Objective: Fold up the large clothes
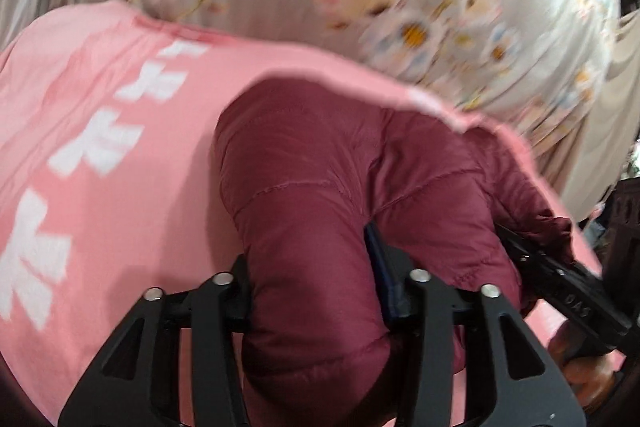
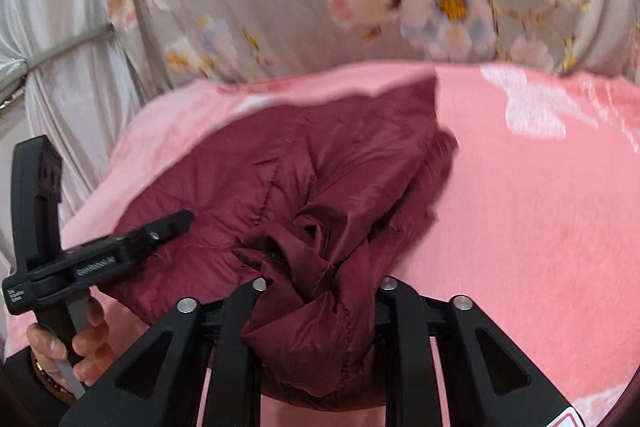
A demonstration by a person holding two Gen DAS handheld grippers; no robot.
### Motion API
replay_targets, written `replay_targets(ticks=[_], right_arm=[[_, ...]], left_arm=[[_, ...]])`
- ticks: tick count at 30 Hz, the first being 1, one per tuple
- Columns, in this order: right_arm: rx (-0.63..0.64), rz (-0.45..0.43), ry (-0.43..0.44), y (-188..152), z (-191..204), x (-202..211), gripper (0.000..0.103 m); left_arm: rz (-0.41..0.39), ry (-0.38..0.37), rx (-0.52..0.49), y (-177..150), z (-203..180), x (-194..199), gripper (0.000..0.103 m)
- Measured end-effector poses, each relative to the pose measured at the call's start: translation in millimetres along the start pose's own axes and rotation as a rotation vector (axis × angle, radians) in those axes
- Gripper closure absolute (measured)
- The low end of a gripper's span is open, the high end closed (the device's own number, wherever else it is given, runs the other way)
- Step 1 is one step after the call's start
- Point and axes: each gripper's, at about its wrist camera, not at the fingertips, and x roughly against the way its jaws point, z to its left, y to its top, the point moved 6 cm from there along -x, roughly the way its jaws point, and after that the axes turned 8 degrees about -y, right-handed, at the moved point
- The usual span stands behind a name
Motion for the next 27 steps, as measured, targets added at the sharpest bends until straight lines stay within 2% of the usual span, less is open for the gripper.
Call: replay_targets(ticks=[1, 3, 4, 6, 10, 11, 12, 13, 14, 16, 17, 21, 27], right_arm=[[-0.01, 0.027, 0.0, -6, -3, -3, 0.07], [-0.063, 0.064, 0.004, -13, -13, 4, 0.064], [-0.075, 0.069, 0.001, -15, -16, 9, 0.058], [-0.08, 0.076, -0.058, -22, -24, 31, 0.051], [-0.068, 0.017, -0.175, -21, -29, 81, 0.051], [-0.059, 0.004, -0.181, -17, -25, 88, 0.054], [-0.047, -0.006, -0.183, -12, -19, 93, 0.064], [-0.031, -0.01, -0.182, -7, -11, 96, 0.08], [0.0, -0.009, -0.186, -1, -1, 96, 0.086], [0.068, -0.001, -0.222, 2, 13, 86, 0.097], [0.091, 0.025, -0.242, -1, 17, 75, 0.099], [0.036, 0.125, -0.29, -24, -2, 42, 0.103], [-0.059, 0.196, -0.258, -49, -24, 23, 0.103]], left_arm=[[0.019, 0.012, 0.012, -3, 3, -1, 0.047], [0.071, 0.014, 0.074, -9, 9, 4, 0.04], [0.089, 0.049, 0.091, -12, 11, 12, 0.035], [0.099, 0.126, 0.083, -15, 12, 29, 0.031], [0.107, 0.293, 0.053, -18, 1, 71, 0.028], [0.101, 0.338, 0.036, -16, -3, 76, 0.028], [0.092, 0.39, 0.017, -13, -7, 81, 0.028], [0.074, 0.459, -0.015, -9, -14, 86, 0.028], [0.063, 0.494, -0.036, -7, -20, 87, 0.028], [0.078, 0.517, -0.042, -9, -28, 80, 0.028], [0.092, 0.514, -0.033, -10, -30, 75, 0.028], [0.134, 0.547, -0.01, -24, -29, 57, 0.028], [0.151, 0.551, 0.013, -41, -29, 40, 0.028]])
